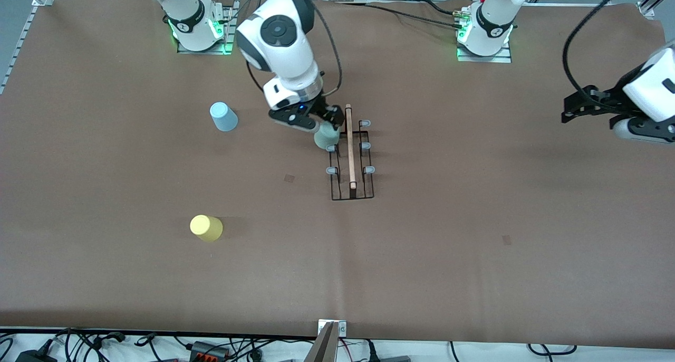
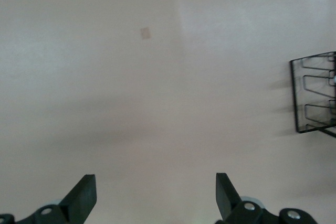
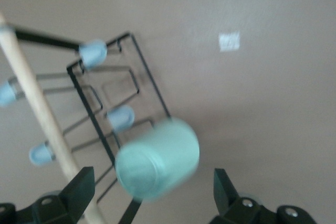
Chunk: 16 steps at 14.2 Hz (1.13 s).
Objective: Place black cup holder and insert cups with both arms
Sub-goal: 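Lower the teal cup onto a rack peg and open the right gripper, then move the right gripper to the yellow cup and grasp it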
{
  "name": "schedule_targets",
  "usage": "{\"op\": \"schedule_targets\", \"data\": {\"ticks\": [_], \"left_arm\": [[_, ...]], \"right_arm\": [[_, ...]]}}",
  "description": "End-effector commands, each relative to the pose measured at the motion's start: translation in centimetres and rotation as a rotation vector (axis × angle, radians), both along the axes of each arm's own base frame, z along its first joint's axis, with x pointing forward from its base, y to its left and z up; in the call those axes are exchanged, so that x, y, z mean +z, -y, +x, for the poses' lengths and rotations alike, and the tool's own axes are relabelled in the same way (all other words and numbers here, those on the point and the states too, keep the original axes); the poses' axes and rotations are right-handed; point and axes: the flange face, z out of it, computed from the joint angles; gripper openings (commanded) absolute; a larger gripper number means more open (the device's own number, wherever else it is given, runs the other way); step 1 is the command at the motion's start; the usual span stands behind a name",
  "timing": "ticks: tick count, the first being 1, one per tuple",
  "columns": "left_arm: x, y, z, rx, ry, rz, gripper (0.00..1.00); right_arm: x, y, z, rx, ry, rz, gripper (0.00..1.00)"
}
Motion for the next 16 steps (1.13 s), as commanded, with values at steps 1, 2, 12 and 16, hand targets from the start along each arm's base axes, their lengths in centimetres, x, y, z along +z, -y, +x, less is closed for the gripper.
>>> {"op": "schedule_targets", "data": {"ticks": [1,2,12,16], "left_arm": [[-0.5,-0.7,-2.3,-0.006,-0.020,-0.008,1.00],[-1.6,-0.9,-3.1,0.001,-0.034,-0.011,1.00],[-2.8,-0.5,-3.4,-0.007,0.011,-0.006,1.00],[-3.4,-1.6,-2.4,0.000,0.037,0.043,1.00]], "right_arm": [[0.8,5.7,4.6,0.029,0.024,-0.033,1.00],[0.5,8.6,6.3,0.076,0.027,-0.056,1.00],[-8.9,30.8,19.0,0.420,0.135,-0.236,1.00],[-10.4,30.5,20.2,0.414,0.187,-0.206,1.00]]}}
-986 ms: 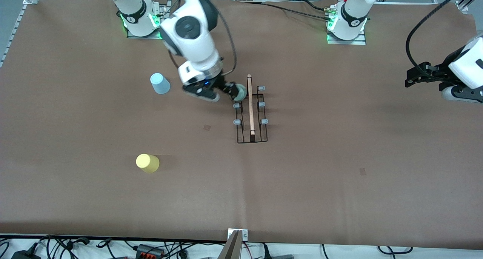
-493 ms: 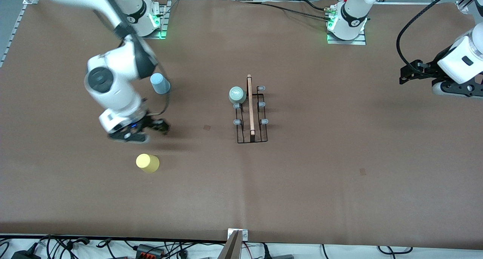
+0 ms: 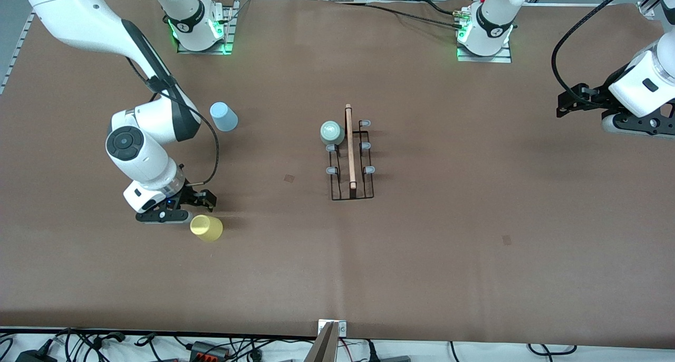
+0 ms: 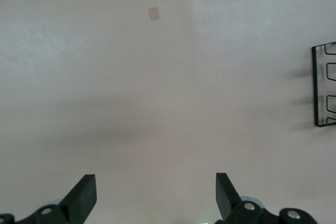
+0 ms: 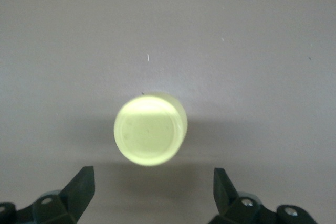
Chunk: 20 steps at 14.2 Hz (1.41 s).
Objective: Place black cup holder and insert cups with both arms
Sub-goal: 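Move the right gripper to the yellow cup and grasp it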
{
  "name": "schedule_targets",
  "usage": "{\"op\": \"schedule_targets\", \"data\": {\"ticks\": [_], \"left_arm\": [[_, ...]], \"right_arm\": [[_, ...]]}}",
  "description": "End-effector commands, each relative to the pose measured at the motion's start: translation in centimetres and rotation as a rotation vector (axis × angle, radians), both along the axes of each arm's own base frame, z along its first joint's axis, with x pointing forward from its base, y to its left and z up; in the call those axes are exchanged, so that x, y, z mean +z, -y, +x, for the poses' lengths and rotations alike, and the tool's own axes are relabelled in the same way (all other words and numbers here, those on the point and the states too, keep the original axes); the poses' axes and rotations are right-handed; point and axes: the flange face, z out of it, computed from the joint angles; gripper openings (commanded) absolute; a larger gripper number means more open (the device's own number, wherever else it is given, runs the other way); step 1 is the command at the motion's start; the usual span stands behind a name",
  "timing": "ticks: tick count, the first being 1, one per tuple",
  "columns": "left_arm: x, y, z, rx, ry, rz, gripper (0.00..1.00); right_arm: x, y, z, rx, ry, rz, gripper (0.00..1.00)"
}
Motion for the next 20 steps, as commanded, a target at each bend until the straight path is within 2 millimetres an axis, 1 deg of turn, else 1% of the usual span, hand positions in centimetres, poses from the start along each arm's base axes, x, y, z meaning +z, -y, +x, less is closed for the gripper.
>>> {"op": "schedule_targets", "data": {"ticks": [1,2,3,4,5,6,8,9,10,12,13,15,16,17,18,19,20], "left_arm": [[0.1,-1.1,0.1,-0.006,0.032,0.021,1.00],[0.3,-1.3,0.1,-0.002,0.036,0.021,1.00],[-0.2,-2.1,0.3,0.013,0.028,0.021,1.00],[-0.7,-2.2,0.6,0.018,0.019,0.020,1.00],[-0.5,-1.9,0.6,0.012,0.024,0.025,1.00],[0.2,-1.5,0.7,0.009,0.032,0.025,1.00],[0.4,-0.9,0.6,0.001,0.030,0.028,1.00],[0.4,-0.7,0.6,-0.002,0.030,0.029,1.00],[0.1,-0.7,0.8,-0.006,0.031,0.032,1.00],[0.1,0.4,0.9,-0.023,0.035,0.033,1.00],[0.0,0.2,0.8,-0.022,0.031,0.033,1.00],[-0.4,-0.3,0.8,-0.021,0.018,0.031,1.00],[0.0,-0.2,0.8,-0.023,0.024,0.031,1.00],[0.5,-0.1,0.8,-0.024,0.033,0.031,1.00],[1.0,-0.1,1.0,-0.025,0.047,0.031,1.00],[0.9,-0.1,1.1,-0.026,0.052,0.031,1.00],[0.9,-0.1,1.2,-0.023,0.052,0.031,1.00]], "right_arm": [[-1.0,-0.1,1.1,0.020,0.045,0.021,1.00],[-1.6,0.2,1.3,0.019,0.064,0.029,1.00],[-2.4,0.1,1.4,0.020,0.080,0.043,1.00],[-3.3,0.0,1.4,0.023,0.089,0.054,1.00],[-4.3,0.0,1.5,0.026,0.103,0.066,1.00],[-4.7,0.2,1.6,0.025,0.121,0.078,1.00],[-4.9,0.4,1.6,0.040,0.128,0.067,1.00],[-5.0,0.6,1.6,0.052,0.132,0.053,0.98],[-4.7,0.7,1.8,0.065,0.140,0.044,0.82],[-4.6,1.2,2.0,0.076,0.145,0.031,0.37],[-4.0,1.0,2.1,0.094,0.152,0.024,0.18],[-3.0,0.8,2.1,0.095,0.140,0.011,0.10],[-1.6,0.3,1.9,0.083,0.125,0.001,0.09],[0.4,-1.2,1.5,0.075,0.102,-0.007,0.09],[2.8,-2.8,0.7,0.024,0.066,-0.002,0.09],[5.0,-4.7,-0.2,-0.015,0.037,-0.002,0.09],[7.0,-7.1,-1.4,-0.059,0.004,0.012,0.09]]}}
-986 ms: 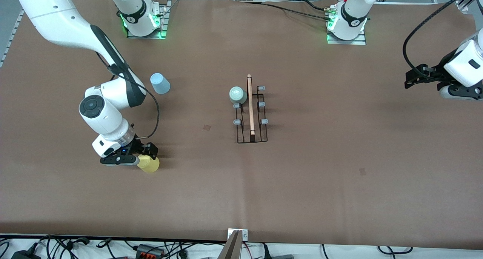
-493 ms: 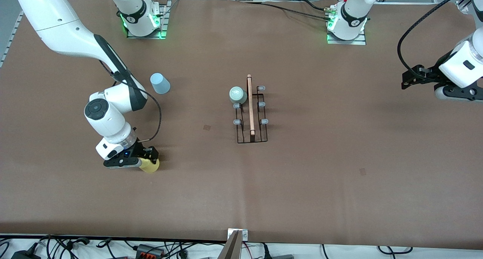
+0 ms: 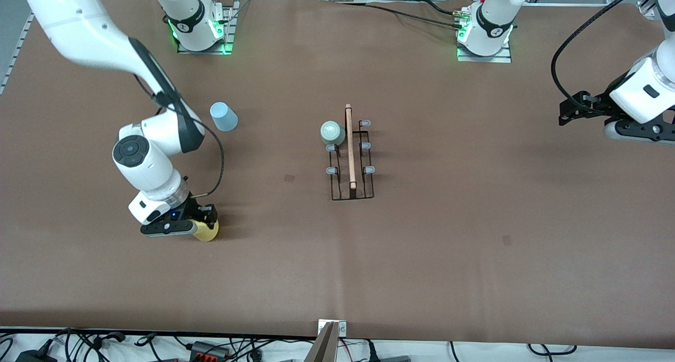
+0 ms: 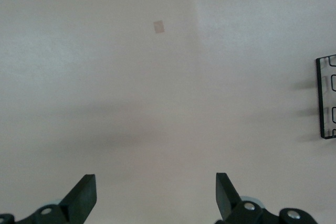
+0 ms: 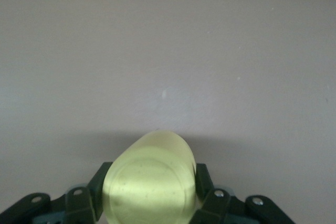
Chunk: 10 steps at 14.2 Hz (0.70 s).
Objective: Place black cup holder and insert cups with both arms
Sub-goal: 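Carry the yellow cup to the rack and lower it onto a peg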
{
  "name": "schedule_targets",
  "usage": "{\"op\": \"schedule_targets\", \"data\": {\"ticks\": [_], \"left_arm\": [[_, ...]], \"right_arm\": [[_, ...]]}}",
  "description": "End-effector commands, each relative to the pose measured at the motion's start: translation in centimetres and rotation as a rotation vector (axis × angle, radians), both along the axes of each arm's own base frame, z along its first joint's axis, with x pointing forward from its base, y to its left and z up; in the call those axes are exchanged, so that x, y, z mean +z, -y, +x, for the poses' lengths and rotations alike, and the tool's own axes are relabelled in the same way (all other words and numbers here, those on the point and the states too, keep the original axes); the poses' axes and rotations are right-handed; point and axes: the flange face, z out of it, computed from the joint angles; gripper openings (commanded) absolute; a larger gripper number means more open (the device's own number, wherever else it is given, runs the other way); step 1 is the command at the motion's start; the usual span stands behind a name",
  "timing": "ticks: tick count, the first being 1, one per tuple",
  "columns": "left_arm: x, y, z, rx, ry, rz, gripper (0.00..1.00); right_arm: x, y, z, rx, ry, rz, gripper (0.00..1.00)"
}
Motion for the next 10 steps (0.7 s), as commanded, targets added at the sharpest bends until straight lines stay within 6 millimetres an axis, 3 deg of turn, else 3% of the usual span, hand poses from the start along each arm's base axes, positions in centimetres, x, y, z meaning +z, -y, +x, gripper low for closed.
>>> {"op": "schedule_targets", "data": {"ticks": [1,3,6,8,10], "left_arm": [[0.6,-0.2,0.4,-0.012,0.018,0.020,1.00],[0.7,0.0,0.5,-0.013,0.027,0.016,1.00],[0.3,0.0,0.7,-0.024,0.021,0.010,1.00],[0.3,-0.3,0.8,-0.017,0.021,0.004,1.00],[-0.3,-0.2,1.0,-0.011,0.010,-0.005,1.00]], "right_arm": [[6.7,-6.6,-3.7,-0.113,-0.069,0.053,0.09],[8.8,-13.4,-6.7,-0.185,-0.110,0.170,0.09],[11.1,-22.0,-10.2,-0.254,-0.099,0.240,0.09],[12.1,-25.3,-11.9,-0.244,-0.099,0.265,0.09],[11.7,-26.4,-12.6,-0.240,-0.100,0.269,0.09]]}}
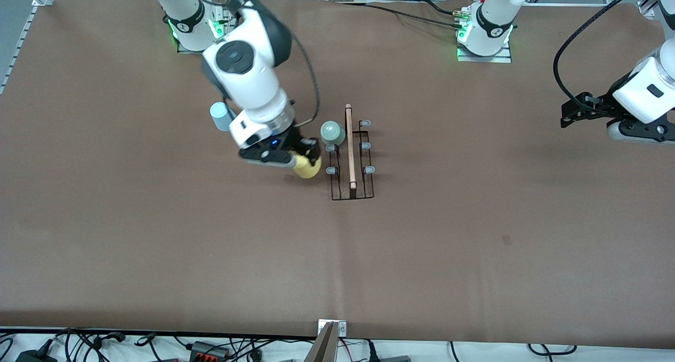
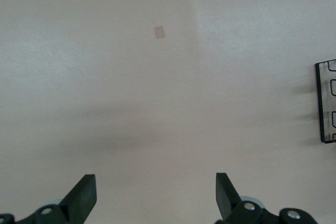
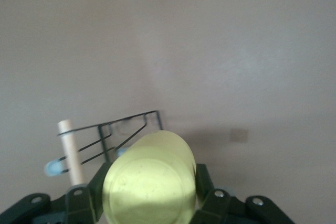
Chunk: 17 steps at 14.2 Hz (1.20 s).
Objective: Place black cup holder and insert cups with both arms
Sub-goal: 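Carry the yellow cup to the rack and lower it onto a peg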
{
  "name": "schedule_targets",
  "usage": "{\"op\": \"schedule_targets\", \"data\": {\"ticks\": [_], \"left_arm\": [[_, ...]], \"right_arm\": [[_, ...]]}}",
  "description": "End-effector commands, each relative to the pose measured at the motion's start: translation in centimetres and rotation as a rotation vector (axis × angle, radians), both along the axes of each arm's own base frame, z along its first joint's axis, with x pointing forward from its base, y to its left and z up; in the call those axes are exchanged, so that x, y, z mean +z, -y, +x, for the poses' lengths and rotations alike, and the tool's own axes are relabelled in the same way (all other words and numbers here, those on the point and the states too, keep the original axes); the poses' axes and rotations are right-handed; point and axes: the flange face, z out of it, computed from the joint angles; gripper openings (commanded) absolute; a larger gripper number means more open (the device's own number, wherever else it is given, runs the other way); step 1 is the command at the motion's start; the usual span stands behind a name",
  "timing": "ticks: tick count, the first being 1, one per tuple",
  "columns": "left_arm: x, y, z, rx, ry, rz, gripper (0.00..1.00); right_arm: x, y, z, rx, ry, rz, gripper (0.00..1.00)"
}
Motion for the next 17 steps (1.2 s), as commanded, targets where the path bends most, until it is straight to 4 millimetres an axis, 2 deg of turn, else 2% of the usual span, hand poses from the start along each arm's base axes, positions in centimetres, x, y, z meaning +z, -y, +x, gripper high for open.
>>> {"op": "schedule_targets", "data": {"ticks": [1,2,3,4,5,6,7,8,10,13,14,17], "left_arm": [[-0.4,-0.3,0.8,-0.010,-0.003,-0.005,1.00],[0.0,-0.6,0.5,-0.006,-0.005,-0.005,1.00],[1.5,-0.9,-0.5,-0.004,0.004,-0.004,1.00],[1.5,-0.5,-0.9,-0.006,-0.011,-0.012,1.00],[0.8,-0.2,-0.6,-0.008,-0.020,-0.030,1.00],[-1.0,0.1,0.4,-0.008,-0.048,-0.038,1.00],[-1.4,0.5,0.7,-0.010,-0.053,-0.069,1.00],[-0.9,0.8,0.3,-0.010,-0.043,-0.076,1.00],[1.6,0.7,0.5,-0.003,0.006,-0.118,1.00],[2.3,0.9,0.4,-0.003,0.012,-0.120,1.00],[2.1,0.8,0.3,0.005,0.006,-0.118,1.00],[1.5,0.9,-0.2,-0.005,-0.052,-0.104,1.00]], "right_arm": [[-0.6,-0.9,0.3,-0.007,0.000,0.019,0.09],[-1.0,-1.6,0.0,0.011,0.013,0.021,0.09],[-1.4,-2.3,-0.3,0.032,0.027,0.018,0.09],[-1.8,-2.8,-0.5,0.047,0.040,0.015,0.09],[-2.4,-3.2,-0.6,0.056,0.044,0.017,0.10],[-2.9,-3.3,-0.6,0.058,0.043,0.019,0.10],[-3.2,-3.7,-0.9,0.064,0.039,0.020,0.10],[-3.5,-4.0,-1.1,0.069,0.039,0.022,0.10],[-3.8,-4.3,-1.1,0.073,0.047,0.030,0.16],[-5.0,-5.0,-1.3,0.095,0.065,0.036,0.20],[-5.5,-5.0,-1.3,0.098,0.064,0.029,0.26],[-6.0,-4.7,-0.9,0.095,0.063,0.028,1.00]]}}
